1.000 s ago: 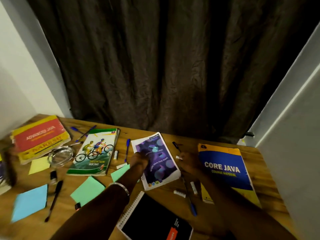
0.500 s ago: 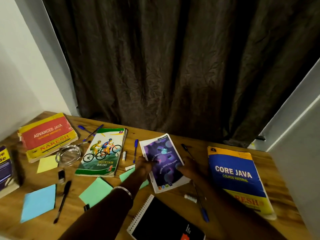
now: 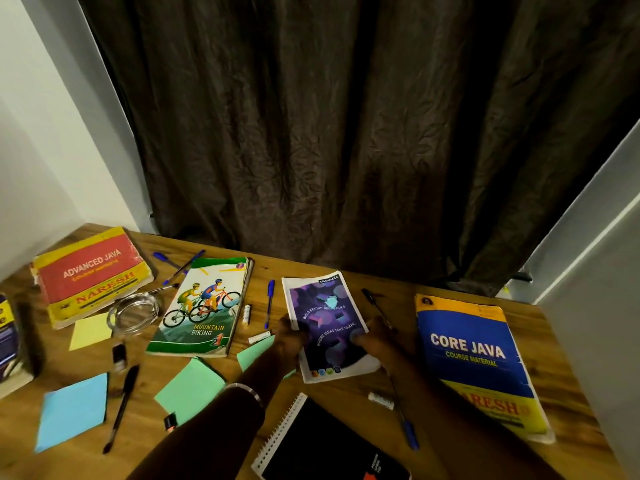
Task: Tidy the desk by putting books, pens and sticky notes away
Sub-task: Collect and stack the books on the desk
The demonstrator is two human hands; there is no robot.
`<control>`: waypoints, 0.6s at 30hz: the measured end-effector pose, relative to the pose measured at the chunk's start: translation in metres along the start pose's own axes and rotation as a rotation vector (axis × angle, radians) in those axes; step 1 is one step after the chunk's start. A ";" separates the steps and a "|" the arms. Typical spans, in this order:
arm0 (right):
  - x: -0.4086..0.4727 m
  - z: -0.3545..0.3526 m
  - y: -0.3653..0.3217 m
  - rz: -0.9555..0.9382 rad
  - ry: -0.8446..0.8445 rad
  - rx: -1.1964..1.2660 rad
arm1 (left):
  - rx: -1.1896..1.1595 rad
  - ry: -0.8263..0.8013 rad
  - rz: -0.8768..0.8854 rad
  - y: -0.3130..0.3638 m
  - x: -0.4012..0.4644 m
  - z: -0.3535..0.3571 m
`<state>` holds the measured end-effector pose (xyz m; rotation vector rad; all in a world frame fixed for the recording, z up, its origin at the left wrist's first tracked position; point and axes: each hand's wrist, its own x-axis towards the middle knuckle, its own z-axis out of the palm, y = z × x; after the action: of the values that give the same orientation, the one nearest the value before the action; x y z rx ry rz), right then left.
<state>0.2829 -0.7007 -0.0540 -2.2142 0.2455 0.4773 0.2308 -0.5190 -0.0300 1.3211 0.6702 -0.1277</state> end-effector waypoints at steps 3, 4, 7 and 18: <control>-0.009 -0.004 -0.006 0.000 -0.011 0.119 | -0.078 -0.063 0.018 0.001 -0.003 -0.004; -0.011 -0.005 -0.006 -0.014 -0.020 0.155 | -0.091 -0.069 0.029 0.000 -0.003 -0.005; -0.011 -0.006 -0.001 -0.031 -0.043 0.269 | -0.117 -0.047 0.056 0.002 -0.006 -0.004; -0.019 -0.032 0.003 -0.017 0.069 0.322 | 0.065 -0.110 0.071 0.015 -0.017 0.015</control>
<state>0.2726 -0.7273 -0.0300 -1.9175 0.3170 0.3267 0.2299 -0.5339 -0.0071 1.3878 0.5296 -0.1644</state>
